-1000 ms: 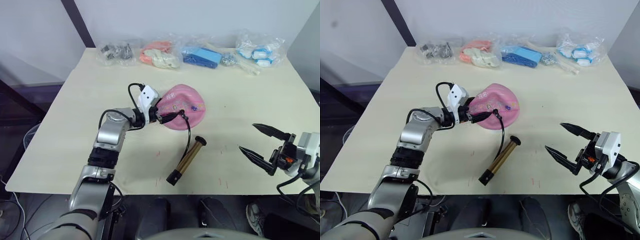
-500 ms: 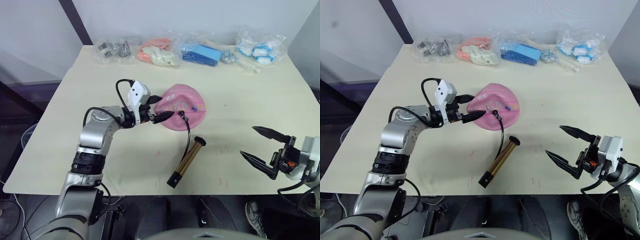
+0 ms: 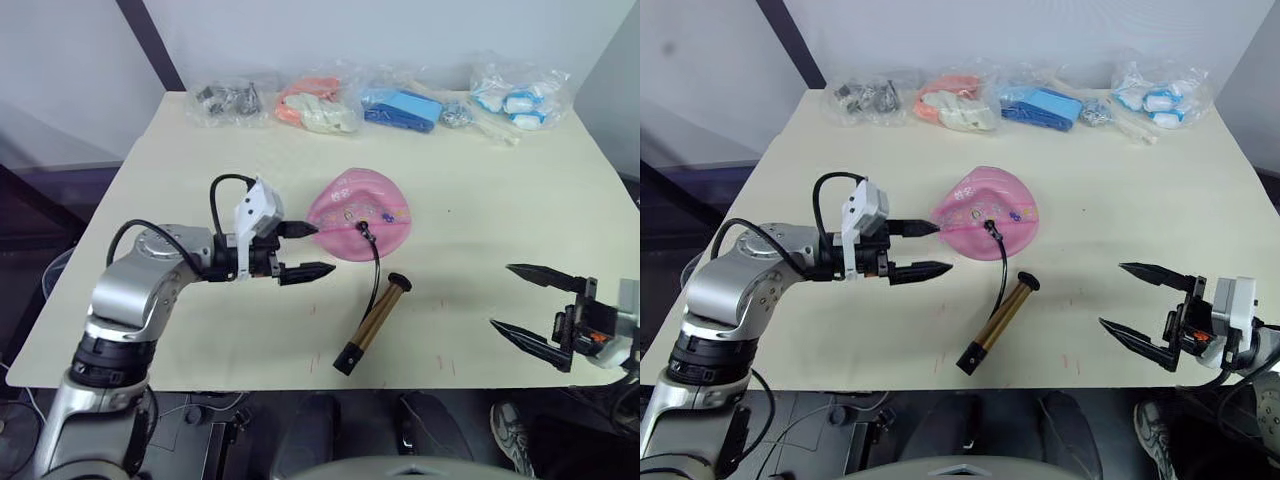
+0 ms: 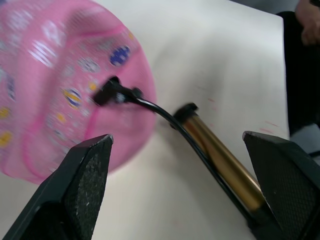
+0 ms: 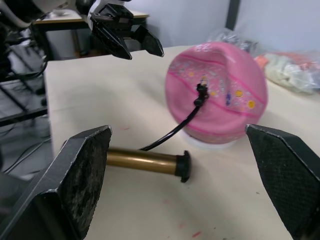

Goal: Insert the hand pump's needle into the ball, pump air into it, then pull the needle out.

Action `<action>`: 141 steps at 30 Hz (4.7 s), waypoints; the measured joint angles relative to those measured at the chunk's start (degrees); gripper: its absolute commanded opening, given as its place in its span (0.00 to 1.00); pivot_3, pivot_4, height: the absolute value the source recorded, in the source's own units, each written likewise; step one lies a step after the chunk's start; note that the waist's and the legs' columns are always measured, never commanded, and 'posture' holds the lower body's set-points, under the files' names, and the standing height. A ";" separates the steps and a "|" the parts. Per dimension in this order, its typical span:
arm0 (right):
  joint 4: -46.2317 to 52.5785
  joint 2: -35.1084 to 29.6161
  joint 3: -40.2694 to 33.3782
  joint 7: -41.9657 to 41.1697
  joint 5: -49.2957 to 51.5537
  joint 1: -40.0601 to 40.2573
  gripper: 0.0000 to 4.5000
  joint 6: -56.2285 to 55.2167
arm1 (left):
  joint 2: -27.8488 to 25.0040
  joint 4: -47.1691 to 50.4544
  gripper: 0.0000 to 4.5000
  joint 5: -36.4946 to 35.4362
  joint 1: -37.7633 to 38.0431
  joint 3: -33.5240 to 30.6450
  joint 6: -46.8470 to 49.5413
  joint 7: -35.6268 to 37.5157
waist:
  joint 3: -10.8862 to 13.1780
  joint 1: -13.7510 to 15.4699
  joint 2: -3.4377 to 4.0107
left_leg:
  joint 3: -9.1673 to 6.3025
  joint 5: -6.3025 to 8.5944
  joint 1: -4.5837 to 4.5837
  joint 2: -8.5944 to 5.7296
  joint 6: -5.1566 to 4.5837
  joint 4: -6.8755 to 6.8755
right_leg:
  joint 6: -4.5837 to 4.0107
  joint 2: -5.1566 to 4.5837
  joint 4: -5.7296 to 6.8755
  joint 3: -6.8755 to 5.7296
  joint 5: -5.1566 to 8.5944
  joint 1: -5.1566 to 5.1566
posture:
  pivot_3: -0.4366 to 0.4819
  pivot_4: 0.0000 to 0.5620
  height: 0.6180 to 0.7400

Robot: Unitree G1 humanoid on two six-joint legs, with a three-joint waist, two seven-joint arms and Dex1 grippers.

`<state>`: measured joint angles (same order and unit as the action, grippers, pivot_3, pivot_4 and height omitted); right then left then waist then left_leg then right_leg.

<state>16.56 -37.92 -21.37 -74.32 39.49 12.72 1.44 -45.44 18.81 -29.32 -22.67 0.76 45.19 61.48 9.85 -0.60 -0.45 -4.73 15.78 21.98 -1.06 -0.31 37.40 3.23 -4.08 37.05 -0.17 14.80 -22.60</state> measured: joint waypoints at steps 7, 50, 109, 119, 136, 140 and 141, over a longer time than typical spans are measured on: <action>-6.22 -3.15 0.01 -9.23 -0.16 -2.44 1.00 -4.26 | 0.55 6.54 0.99 0.20 4.20 5.76 4.52 -4.75 | 0.00 0.08 0.00 | 0.06 0.00 -0.03 0.03 -0.01 0.06 | 0.00 0.01 0.12 0.04 0.00 0.01 | 0.48 0.27 1.00; -5.17 -3.16 -0.09 -9.88 1.35 -0.67 1.00 -4.47 | 9.07 3.29 0.23 13.80 0.44 29.74 9.25 -23.43 | -0.01 0.10 0.02 | 0.30 0.02 -0.13 -0.06 -0.03 0.72 | 0.00 0.02 0.75 0.35 0.01 0.00 | 0.48 0.27 1.00; 9.39 23.29 15.73 61.04 28.64 -22.27 1.00 39.66 | 22.38 -10.43 0.23 2.57 8.76 8.80 -22.58 -4.21 | -0.04 -0.30 0.04 | 0.33 0.07 -0.04 -0.15 -0.12 0.82 | -0.01 0.08 0.90 0.38 0.00 -0.17 | 0.48 0.27 1.00; 8.86 23.94 15.75 61.18 28.15 -23.07 0.62 39.52 | 22.38 -10.28 0.23 2.42 8.81 8.80 -22.69 -4.08 | -0.04 -0.30 0.04 | 0.34 0.07 -0.03 -0.15 -0.12 0.82 | -0.01 0.08 0.90 0.38 0.00 -0.17 | 0.48 0.27 1.00; 8.11 24.32 15.49 61.26 26.76 -23.21 0.44 39.53 | 22.42 -10.17 0.52 2.37 8.78 8.83 -22.27 -5.28 | -0.04 -0.32 0.05 | 0.34 0.07 -0.03 -0.15 -0.13 0.82 | -0.01 0.08 0.90 0.39 0.00 -0.18 | 0.48 0.27 1.00; 8.11 23.14 15.46 60.61 26.81 -23.20 0.44 39.62 | 21.90 -10.48 0.83 2.66 7.60 8.78 -22.27 -5.24 | -0.04 -0.31 0.04 | 0.34 0.08 -0.03 -0.16 -0.13 0.82 | -0.01 0.08 0.90 0.39 0.00 -0.18 | 0.48 0.27 1.00; 8.12 22.55 15.41 60.05 26.90 -23.21 0.44 39.62 | 21.38 -10.56 0.91 2.55 7.23 8.70 -22.27 -4.69 | -0.04 -0.32 0.05 | 0.34 0.08 -0.03 -0.16 -0.13 0.82 | -0.01 0.09 0.90 0.38 0.00 -0.18 | 0.48 0.27 1.00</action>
<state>24.68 -15.37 -5.96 -14.27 66.39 -10.49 41.07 -24.06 8.25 -26.77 -15.44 9.46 22.91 56.80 9.81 -0.92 -0.41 -4.38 15.85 21.95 -1.22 -0.44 38.21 3.23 -3.99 37.95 0.22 14.80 -22.78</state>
